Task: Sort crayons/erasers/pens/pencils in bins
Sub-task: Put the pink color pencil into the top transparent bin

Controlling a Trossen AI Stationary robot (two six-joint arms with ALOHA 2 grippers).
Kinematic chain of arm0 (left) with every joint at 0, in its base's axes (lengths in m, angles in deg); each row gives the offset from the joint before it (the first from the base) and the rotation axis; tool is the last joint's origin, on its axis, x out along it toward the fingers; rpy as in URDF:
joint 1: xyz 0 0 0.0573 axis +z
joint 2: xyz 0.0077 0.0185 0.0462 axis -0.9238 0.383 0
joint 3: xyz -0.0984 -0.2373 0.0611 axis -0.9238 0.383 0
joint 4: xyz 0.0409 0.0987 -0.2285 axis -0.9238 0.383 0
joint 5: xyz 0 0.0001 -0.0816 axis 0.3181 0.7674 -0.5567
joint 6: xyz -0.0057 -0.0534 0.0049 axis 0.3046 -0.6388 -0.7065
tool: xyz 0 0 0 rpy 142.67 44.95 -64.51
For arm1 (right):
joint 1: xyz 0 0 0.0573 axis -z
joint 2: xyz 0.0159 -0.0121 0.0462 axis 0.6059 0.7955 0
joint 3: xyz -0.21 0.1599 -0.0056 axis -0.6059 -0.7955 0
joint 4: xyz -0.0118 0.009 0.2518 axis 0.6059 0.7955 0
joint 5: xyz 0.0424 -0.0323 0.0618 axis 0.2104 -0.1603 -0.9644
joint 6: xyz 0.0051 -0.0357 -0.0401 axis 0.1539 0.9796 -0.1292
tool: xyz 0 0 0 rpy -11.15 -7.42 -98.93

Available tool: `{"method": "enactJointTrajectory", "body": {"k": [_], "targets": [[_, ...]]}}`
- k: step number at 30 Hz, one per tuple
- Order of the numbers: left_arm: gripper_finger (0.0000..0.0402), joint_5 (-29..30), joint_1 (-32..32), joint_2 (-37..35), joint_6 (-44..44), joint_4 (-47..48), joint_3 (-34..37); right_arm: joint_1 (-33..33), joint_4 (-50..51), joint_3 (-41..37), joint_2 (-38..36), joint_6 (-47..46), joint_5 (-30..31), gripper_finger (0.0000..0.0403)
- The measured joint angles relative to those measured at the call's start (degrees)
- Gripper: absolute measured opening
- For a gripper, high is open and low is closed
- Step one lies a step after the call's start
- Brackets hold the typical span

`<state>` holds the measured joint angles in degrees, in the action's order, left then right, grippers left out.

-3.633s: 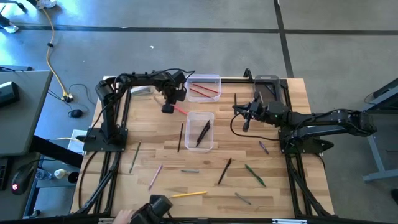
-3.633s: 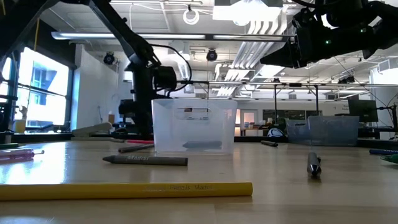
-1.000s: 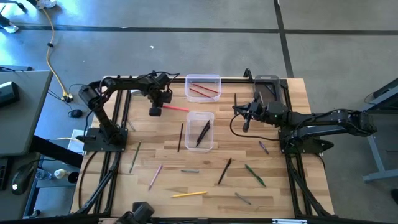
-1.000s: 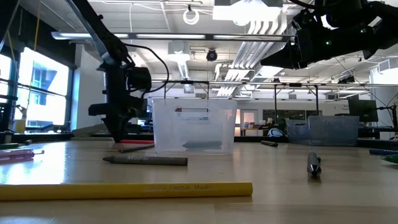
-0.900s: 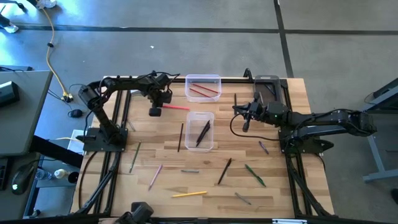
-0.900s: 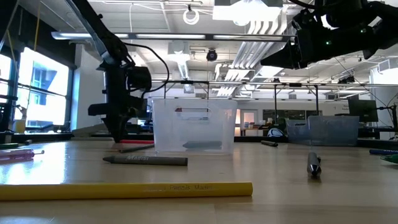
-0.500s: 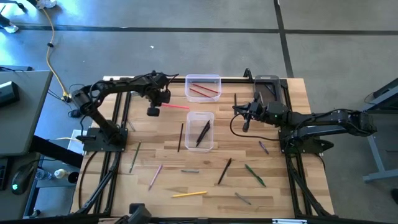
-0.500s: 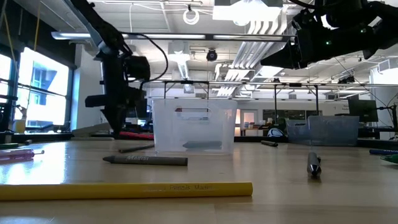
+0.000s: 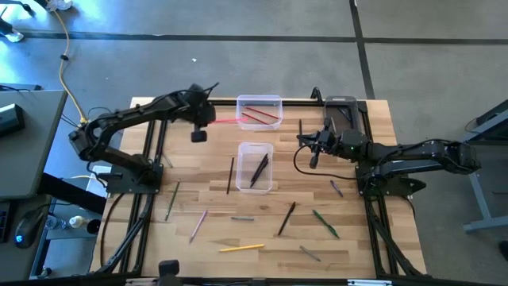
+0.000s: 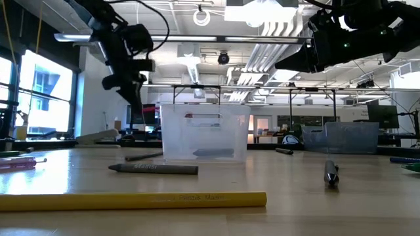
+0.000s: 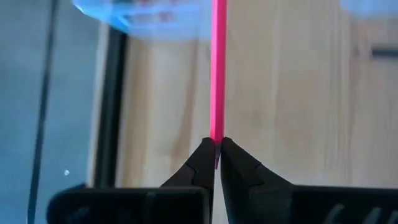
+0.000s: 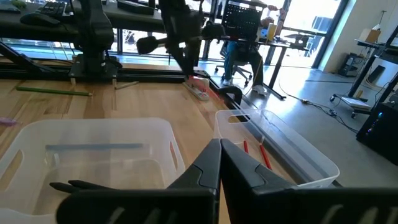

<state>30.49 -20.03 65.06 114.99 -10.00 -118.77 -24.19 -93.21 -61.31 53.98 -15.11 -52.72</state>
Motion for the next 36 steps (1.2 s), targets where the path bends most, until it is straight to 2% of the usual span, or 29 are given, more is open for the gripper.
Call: {"method": "enactJointTrajectory", "body": {"k": [6,10,15,19,26,36], "targets": [[0.0000,3.1,-2.0,2.3,-1.5,-3.3,-6.0,0.0,-0.1,0.0,0.0,0.0,0.0,0.0000],[0.0000,6.9,-3.0,7.2,3.0,-5.2,-11.4,0.0,-0.9,0.0,0.0,0.0,0.0,0.0000],[0.0000,6.9,-4.0,15.1,10.0,-9.9,-17.7,0.0,-0.9,0.0,0.0,0.0,0.0,0.0000],[0.0000,7.3,-4.9,22.7,13.9,-9.7,-24.0,0.0,-0.9,0.0,0.0,0.0,0.0,0.0000],[0.0000,12.7,-5.6,31.7,21.9,-6.9,-33.0,0.0,-0.9,0.0,0.0,0.0,0.0,0.0000],[0.0000,14.5,-5.5,33.1,28.4,-5.8,-34.9,0.0,-0.6,0.0,0.0,0.0,0.0,0.0000]]}}
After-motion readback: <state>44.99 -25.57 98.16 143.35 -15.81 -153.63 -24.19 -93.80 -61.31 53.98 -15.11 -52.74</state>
